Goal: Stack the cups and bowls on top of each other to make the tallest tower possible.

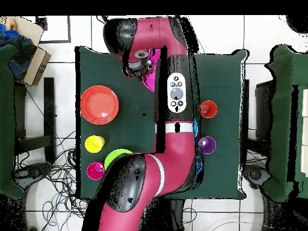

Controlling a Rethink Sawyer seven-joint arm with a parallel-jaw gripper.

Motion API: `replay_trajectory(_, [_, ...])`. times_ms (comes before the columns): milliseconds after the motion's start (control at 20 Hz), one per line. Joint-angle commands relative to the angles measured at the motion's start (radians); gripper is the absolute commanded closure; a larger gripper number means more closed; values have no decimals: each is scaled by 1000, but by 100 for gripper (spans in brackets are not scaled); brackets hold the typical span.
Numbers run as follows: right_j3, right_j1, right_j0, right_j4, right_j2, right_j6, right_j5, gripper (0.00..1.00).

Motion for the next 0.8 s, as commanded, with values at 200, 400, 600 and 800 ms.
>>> replay_trajectory(200, [-64,-13,-21,-56,20,13,42,100])
replay_trajectory(400, [-54,-13,-18,-45,11,15,31,100])
replay_trajectory(600, [-102,0,-22,-94,48,-9,52,100])
replay_trajectory(800, [-133,8,-25,-136,82,-32,67,100])
